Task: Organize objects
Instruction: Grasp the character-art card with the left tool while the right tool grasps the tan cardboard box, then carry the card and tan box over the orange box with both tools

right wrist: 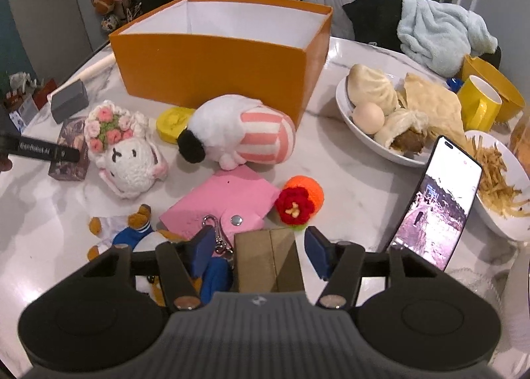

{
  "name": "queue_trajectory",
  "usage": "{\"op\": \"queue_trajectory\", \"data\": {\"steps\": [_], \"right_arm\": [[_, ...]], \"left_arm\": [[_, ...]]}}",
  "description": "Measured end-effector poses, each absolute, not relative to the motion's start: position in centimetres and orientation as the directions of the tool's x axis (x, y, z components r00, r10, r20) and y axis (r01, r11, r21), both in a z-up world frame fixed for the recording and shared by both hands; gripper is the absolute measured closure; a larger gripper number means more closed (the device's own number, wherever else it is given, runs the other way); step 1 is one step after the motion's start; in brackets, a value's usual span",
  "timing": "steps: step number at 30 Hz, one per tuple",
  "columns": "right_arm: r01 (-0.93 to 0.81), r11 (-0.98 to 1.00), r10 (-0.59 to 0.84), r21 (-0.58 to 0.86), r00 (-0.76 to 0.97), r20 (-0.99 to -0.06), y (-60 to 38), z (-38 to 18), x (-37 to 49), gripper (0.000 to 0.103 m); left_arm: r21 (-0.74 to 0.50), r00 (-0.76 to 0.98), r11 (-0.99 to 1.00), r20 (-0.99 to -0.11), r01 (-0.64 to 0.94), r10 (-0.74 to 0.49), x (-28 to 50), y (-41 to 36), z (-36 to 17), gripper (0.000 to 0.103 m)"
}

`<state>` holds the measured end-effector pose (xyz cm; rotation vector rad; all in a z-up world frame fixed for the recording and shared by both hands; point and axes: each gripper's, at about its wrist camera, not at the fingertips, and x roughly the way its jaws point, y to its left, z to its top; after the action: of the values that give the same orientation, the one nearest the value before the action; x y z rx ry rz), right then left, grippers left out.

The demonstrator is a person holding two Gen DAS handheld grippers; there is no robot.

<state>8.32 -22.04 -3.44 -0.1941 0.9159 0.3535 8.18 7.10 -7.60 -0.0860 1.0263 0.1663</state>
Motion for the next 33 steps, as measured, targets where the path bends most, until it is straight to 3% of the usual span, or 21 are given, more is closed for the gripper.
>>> {"op": "queue_trajectory", "data": {"steps": [13,16,23,25,33], "right_arm": [[-0.393,0.919,0.183,-0.042,0.517,-0.836,-21.6,-5.2,8.8,0.041],[-0.391,0.919,0.178,-0.042,0.508,-0.843,-21.6,-5.5,9.0,0.044],[-0.401,0.913,0.149,-0.072,0.493,-0.857,-21.4,-6.5,9.2,0.052],[-0.399,0.915,0.155,-0.060,0.485,-0.861,-21.6,-6.5,9.2,0.053],[-0.409,0.911,0.173,-0.059,0.506,-0.845,-22.3,-5.4,8.5,0.054]], "left_arm": [[-0.047,0.467,0.977,-0.882,-0.207,0.057,9.4,7.1,-9.2,0.015],[0.011,0.463,0.983,-0.881,-0.183,0.096,9.4,6.6,-9.4,0.017],[0.002,0.464,0.984,-0.882,-0.179,0.087,9.4,6.8,-9.3,0.026],[-0.006,0.475,0.985,-0.877,-0.170,0.077,9.3,6.8,-9.1,0.033],[-0.085,0.497,0.986,-0.868,-0.146,-0.001,8.1,7.6,-8.1,0.035]]}}
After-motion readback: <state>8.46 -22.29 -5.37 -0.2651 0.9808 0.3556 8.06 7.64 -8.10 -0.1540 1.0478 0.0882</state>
